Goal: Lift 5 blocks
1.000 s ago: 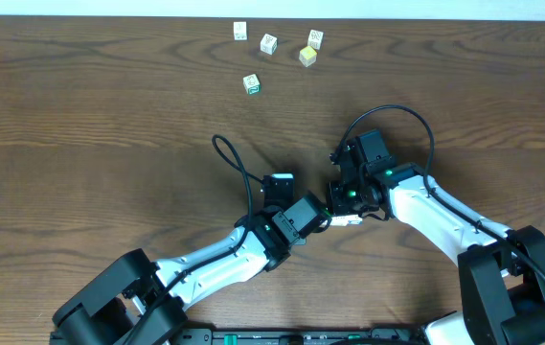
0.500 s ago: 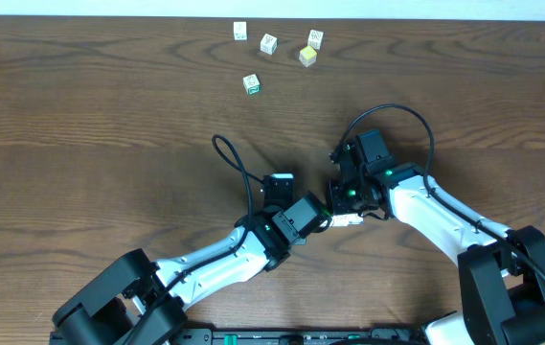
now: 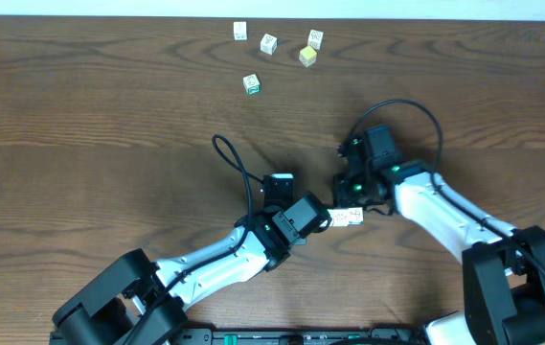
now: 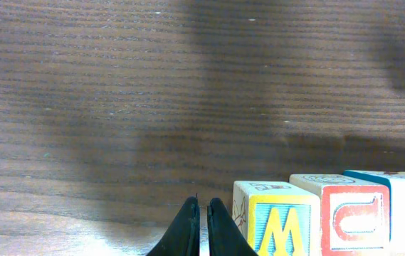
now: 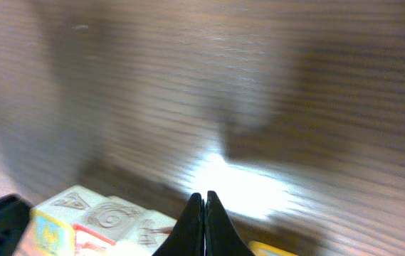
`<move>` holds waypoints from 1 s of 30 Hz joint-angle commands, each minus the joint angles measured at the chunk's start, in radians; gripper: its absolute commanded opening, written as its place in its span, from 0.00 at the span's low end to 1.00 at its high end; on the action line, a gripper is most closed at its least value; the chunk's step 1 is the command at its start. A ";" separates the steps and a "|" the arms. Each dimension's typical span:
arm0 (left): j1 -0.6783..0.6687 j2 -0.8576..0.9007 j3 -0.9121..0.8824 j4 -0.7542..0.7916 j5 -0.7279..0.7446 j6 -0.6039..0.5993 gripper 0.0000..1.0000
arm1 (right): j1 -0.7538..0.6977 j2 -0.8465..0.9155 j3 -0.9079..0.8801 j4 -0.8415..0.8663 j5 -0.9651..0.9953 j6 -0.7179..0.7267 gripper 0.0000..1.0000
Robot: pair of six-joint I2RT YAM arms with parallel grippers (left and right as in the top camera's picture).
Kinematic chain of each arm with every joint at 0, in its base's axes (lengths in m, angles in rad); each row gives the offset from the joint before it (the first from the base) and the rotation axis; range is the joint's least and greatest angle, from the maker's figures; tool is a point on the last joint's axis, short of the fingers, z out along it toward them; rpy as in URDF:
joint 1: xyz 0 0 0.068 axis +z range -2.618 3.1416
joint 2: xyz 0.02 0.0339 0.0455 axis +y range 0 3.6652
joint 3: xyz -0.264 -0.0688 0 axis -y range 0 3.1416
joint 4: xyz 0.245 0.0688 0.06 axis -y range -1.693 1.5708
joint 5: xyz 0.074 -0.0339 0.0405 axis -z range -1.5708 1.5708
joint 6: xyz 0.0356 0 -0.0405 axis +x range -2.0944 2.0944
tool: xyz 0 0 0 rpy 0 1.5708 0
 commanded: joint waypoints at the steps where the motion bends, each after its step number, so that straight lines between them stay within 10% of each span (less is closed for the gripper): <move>1: -0.001 0.011 -0.005 -0.002 -0.025 0.005 0.08 | -0.074 0.007 0.080 -0.047 0.045 -0.002 0.01; 30: -0.001 0.011 -0.005 0.020 -0.025 0.005 0.07 | -0.109 0.007 0.093 -0.152 0.071 -0.058 0.01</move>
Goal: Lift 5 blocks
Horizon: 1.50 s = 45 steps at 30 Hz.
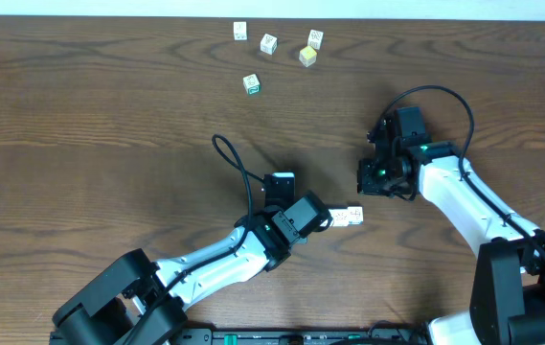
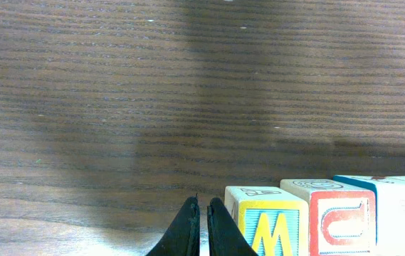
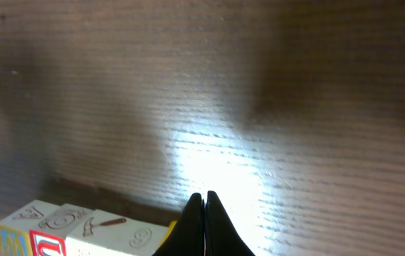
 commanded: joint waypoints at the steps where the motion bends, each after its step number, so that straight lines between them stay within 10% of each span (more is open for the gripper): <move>1: -0.001 0.011 -0.005 -0.001 -0.025 0.005 0.08 | 0.021 0.006 -0.020 0.021 0.007 -0.013 0.01; 45: -0.002 0.011 -0.005 -0.001 -0.025 0.005 0.07 | 0.065 0.007 -0.121 0.038 0.010 -0.029 0.01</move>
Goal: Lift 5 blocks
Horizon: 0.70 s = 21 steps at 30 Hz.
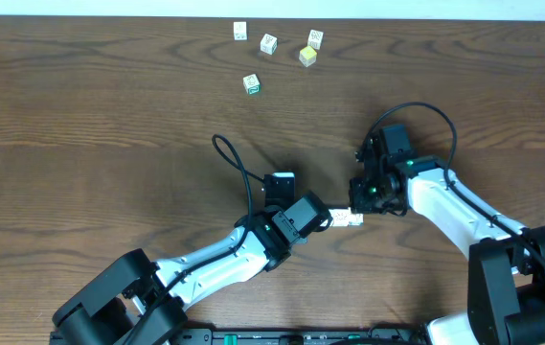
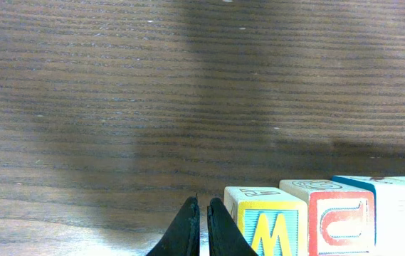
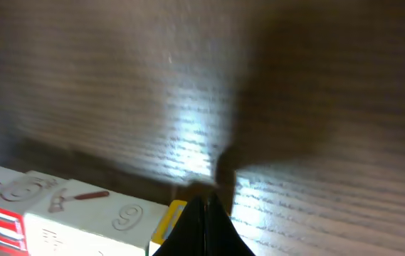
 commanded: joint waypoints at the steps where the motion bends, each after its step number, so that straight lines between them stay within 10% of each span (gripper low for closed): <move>1: -0.002 0.011 -0.005 -0.002 -0.025 0.005 0.07 | 0.008 0.007 -0.016 0.007 0.011 -0.013 0.01; 21: -0.002 0.011 -0.005 -0.003 -0.025 0.005 0.08 | -0.090 0.006 0.040 -0.049 0.146 0.023 0.01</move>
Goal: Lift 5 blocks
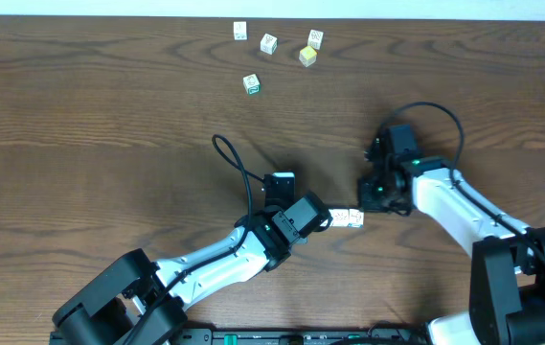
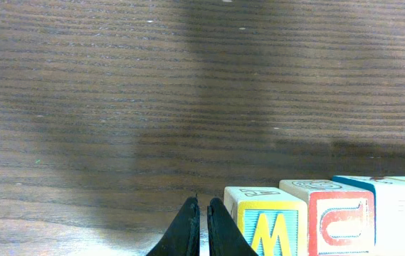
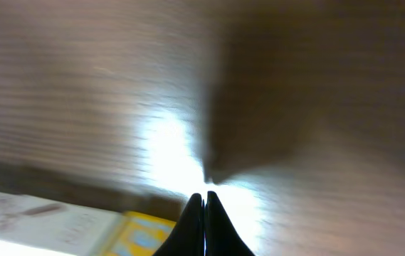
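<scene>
A short row of lettered blocks (image 1: 347, 218) lies on the table between my two arms. In the left wrist view its near end is a yellow-and-blue M block (image 2: 270, 222), followed by a red-edged block (image 2: 337, 217) and a white one (image 2: 401, 213). My left gripper (image 2: 201, 202) is shut and empty, just left of the M block. My right gripper (image 3: 203, 196) is also shut and empty, by the row's other end, where a blurred yellow block (image 3: 141, 235) and a white block (image 3: 38, 217) show.
Several loose small blocks lie at the far edge, among them a yellow one (image 1: 307, 56) and a green-marked one (image 1: 251, 84). A black cable (image 1: 238, 163) loops over the left arm. The rest is dark wooden tabletop (image 1: 90, 144).
My right gripper has shifted a little to the right, off the row's right end; its view is now blurred. The left gripper and the row have not moved.
At first both shut grippers flanked the row, the right one close beside it. Then the right gripper stood well off to the right, and the row sat slightly nearer the left fingers. Later it was back at the row's end, and now stands slightly right of it.
</scene>
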`<move>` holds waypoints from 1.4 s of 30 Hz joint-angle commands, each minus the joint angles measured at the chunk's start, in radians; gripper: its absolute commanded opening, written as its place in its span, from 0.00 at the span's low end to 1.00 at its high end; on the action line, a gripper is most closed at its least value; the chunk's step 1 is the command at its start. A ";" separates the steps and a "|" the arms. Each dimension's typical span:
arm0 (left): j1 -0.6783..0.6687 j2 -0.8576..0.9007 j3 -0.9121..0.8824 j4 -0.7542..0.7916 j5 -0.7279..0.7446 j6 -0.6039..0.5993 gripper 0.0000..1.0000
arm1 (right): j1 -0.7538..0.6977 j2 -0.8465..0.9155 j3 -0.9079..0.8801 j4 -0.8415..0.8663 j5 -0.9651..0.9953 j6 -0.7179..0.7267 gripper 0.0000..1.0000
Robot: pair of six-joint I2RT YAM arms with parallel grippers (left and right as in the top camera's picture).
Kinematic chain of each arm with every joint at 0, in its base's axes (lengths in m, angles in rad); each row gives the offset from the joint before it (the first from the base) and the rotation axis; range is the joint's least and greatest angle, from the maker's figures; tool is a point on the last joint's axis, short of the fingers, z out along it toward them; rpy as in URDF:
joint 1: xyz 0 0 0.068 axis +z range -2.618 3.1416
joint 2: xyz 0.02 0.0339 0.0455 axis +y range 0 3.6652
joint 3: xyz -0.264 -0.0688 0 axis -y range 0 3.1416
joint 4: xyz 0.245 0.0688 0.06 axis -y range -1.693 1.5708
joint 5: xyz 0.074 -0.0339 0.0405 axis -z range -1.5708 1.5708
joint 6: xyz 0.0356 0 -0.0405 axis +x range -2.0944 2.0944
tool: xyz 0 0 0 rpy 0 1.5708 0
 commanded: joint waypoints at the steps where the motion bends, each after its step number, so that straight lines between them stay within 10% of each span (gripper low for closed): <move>1: -0.002 0.011 -0.005 -0.002 -0.025 0.005 0.07 | -0.060 0.006 0.055 -0.054 0.071 0.026 0.01; 42: -0.002 0.011 -0.005 -0.002 -0.025 0.005 0.07 | 0.054 0.006 0.071 -0.141 -0.040 0.054 0.01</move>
